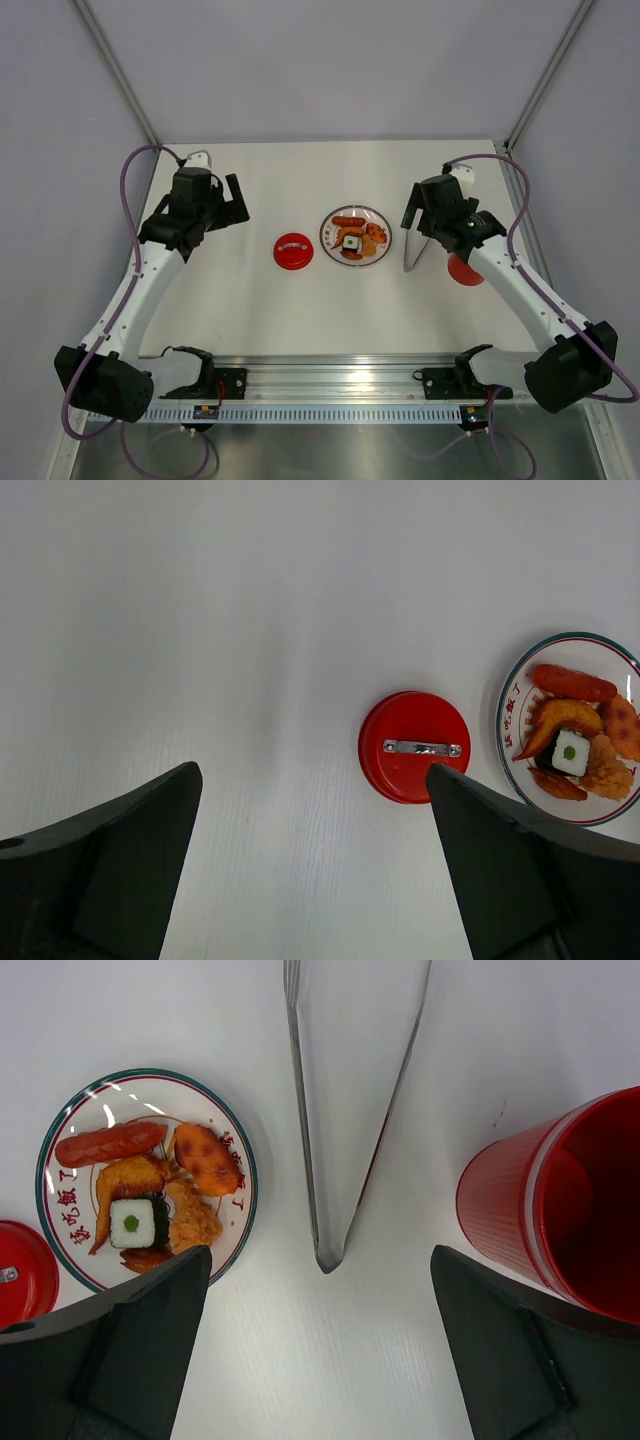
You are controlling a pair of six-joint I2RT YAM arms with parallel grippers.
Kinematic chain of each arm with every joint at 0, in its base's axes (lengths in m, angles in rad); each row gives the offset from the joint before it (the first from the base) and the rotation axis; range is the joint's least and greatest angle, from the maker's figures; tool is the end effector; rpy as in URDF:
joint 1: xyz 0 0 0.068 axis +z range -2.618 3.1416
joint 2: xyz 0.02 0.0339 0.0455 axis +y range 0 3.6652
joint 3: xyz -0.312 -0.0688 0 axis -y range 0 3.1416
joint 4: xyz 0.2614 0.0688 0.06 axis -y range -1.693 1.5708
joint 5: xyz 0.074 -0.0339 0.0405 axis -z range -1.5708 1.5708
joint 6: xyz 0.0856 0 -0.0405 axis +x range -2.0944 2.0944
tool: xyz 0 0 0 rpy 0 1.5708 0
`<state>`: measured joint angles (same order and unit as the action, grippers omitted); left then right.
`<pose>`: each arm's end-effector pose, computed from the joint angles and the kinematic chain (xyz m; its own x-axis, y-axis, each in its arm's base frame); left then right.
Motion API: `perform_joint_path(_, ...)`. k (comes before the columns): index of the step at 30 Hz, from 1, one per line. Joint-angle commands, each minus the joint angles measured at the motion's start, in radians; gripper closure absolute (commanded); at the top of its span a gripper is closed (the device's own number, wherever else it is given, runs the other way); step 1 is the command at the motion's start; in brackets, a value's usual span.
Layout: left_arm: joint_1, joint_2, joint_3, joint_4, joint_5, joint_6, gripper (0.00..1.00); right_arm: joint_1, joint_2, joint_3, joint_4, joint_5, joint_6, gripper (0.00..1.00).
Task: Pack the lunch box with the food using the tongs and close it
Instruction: Pick up the clamp at the center of the board.
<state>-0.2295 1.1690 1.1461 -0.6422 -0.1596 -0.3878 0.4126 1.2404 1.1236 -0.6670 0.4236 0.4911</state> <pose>0.2810 -0.0517 0.3568 -0.5952 -0.2443 -0.7655 -0.1321 0.9694 -0.2068 0.2826 0.0853 0.3304 -0.6169 0.1993 -0.7614 0.2178 0.9729 0.0781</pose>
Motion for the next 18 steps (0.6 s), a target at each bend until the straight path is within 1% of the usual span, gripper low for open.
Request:
perform_joint_path(1, -0.002, -0.012, 0.041, 0.015, 0.020, 0.018, 0.01, 0.012, -0.002, 0.031, 0.036, -0.014, 0.009, 0.01)
perform_joint_path(6, -0.002, -0.003, 0.044, 0.012, 0.017, 0.007, 0.01, 0.018, -0.001, 0.028, 0.053, -0.048, -0.003, 0.01)
perform_joint_path(10, -0.004, 0.004, 0.044, 0.007, 0.022, -0.002, 0.01, 0.041, 0.031, 0.044, 0.053, -0.040, 0.006, 0.00)
perform_joint_path(14, -0.002, 0.006, 0.044, 0.006, 0.026, -0.005, 0.01, 0.083, 0.135, 0.071, 0.047, -0.026, 0.021, 0.01)
perform_joint_path(18, -0.002, 0.009, 0.047, 0.004, 0.032, -0.008, 0.01, 0.091, 0.234, 0.087, 0.040, -0.026, 0.059, 0.01)
